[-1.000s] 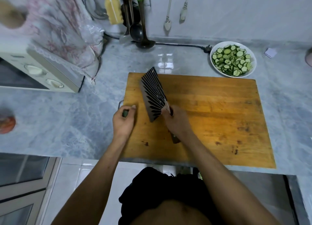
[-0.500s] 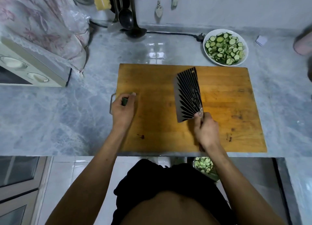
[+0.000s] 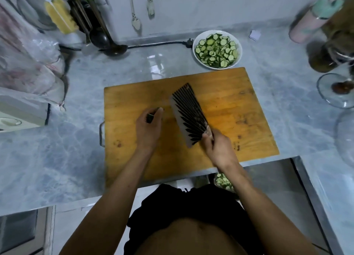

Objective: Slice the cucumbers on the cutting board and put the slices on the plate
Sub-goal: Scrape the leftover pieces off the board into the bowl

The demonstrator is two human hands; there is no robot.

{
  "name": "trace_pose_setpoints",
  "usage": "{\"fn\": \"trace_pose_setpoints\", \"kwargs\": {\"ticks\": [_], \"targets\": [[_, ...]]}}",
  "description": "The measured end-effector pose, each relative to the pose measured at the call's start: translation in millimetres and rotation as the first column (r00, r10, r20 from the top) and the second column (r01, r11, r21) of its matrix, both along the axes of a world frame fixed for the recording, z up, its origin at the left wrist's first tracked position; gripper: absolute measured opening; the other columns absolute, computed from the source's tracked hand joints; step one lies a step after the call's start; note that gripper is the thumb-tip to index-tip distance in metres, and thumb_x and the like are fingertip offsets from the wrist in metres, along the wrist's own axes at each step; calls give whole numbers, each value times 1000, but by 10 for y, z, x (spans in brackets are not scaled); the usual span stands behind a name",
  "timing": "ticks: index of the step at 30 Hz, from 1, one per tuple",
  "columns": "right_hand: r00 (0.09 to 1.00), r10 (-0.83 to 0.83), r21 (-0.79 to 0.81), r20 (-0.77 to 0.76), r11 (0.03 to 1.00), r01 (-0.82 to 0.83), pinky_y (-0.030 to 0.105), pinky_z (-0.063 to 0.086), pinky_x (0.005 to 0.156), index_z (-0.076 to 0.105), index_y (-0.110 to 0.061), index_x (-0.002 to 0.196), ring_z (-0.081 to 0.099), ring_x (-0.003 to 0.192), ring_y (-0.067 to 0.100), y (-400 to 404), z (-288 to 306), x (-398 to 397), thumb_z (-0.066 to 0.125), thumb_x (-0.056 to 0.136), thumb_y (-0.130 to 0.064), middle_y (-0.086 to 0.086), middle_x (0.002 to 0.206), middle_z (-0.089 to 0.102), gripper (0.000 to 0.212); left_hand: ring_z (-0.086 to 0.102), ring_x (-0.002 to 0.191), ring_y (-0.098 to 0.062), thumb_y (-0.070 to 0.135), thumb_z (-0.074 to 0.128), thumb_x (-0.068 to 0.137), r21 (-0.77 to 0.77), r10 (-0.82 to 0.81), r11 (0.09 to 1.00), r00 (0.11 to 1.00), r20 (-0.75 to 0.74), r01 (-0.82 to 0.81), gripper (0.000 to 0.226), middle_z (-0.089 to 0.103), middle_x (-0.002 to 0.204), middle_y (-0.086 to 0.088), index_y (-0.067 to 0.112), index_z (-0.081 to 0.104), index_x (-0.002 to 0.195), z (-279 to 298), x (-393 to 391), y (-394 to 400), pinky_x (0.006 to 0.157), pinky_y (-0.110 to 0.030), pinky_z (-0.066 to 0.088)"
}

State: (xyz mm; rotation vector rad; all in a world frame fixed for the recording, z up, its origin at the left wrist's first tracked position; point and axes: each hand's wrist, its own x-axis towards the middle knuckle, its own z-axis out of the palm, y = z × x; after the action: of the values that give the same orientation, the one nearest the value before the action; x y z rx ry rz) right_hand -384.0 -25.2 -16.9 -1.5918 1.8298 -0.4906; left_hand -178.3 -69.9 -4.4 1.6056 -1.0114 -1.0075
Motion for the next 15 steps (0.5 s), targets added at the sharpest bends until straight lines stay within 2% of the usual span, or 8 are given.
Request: {"fn": "trace_pose_setpoints", "kwargs": {"ticks": [2, 4, 5, 7, 10, 12, 15], "targets": [[999, -41, 5, -26, 999, 41, 29, 34, 56, 57, -1, 112, 65, 77, 34, -32, 63, -281, 46, 103, -30, 18, 89, 69, 31, 46, 52, -3, 18, 59, 98, 1, 1, 1000, 1000, -30, -1, 19, 56, 66, -3, 5, 65, 87, 5, -83, 5, 50, -16, 37], [998, -56, 4, 9, 998, 56, 20, 36, 51, 57, -5, 109, 62, 67, 16, -69, 156, -498, 47, 103, -30, 8, 84, 66, 27, 46, 53, -5, 19, 59, 98, 17, -5, 1000, 999, -35, 6, 22, 55, 66, -5, 4, 64, 84, 5, -192, 7, 50, -17, 36], [998, -65, -31, 8, 997, 65, 18, 34, 51, 58, -6, 109, 58, 66, 14, -99, 203, -600, 49, 103, -29, 4, 82, 64, 25, 46, 53, -6, 20, 59, 98, 29, -6, 1000, 1000, -30, 7, 22, 54, 66, -4, 4, 64, 83, 5, -252, 3, 51, -18, 36], [995, -76, -153, -57, 986, 66, 26, 32, 57, 58, -5, 105, 56, 69, 24, -184, 256, -830, 49, 102, -27, 5, 81, 60, 24, 44, 53, -9, 24, 61, 97, 57, 5, 998, 1000, -29, -3, 24, 54, 64, -5, 5, 64, 83, -10, -360, -5, 50, -22, 35], [945, -97, -235, -312, 972, 22, 36, 35, 60, 54, -4, 108, 54, 72, 36, -358, 302, -1148, 44, 103, -24, 16, 92, 56, 22, 41, 51, -9, 25, 61, 97, 63, 12, 998, 999, -36, -10, 24, 52, 62, -1, 7, 63, 81, -8, -515, -3, 50, -24, 32], [866, -119, -193, -486, 981, 26, 40, 37, 59, 52, -3, 119, 57, 75, 42, -467, 306, -1269, 42, 102, -17, 20, 103, 53, 24, 43, 54, -7, 26, 62, 96, 63, 18, 998, 1000, -24, -16, 23, 54, 63, 3, 10, 65, 80, 3, -605, 6, 53, -24, 34], [830, -51, -55, -555, 998, 25, 38, 36, 61, 45, -5, 134, 61, 83, 43, -558, 219, -1214, 38, 102, -10, 21, 110, 56, 33, 45, 56, -7, 27, 62, 96, 62, 33, 998, 999, -26, -31, 21, 57, 66, 4, 14, 67, 81, 27, -734, 38, 55, -22, 36]]}}
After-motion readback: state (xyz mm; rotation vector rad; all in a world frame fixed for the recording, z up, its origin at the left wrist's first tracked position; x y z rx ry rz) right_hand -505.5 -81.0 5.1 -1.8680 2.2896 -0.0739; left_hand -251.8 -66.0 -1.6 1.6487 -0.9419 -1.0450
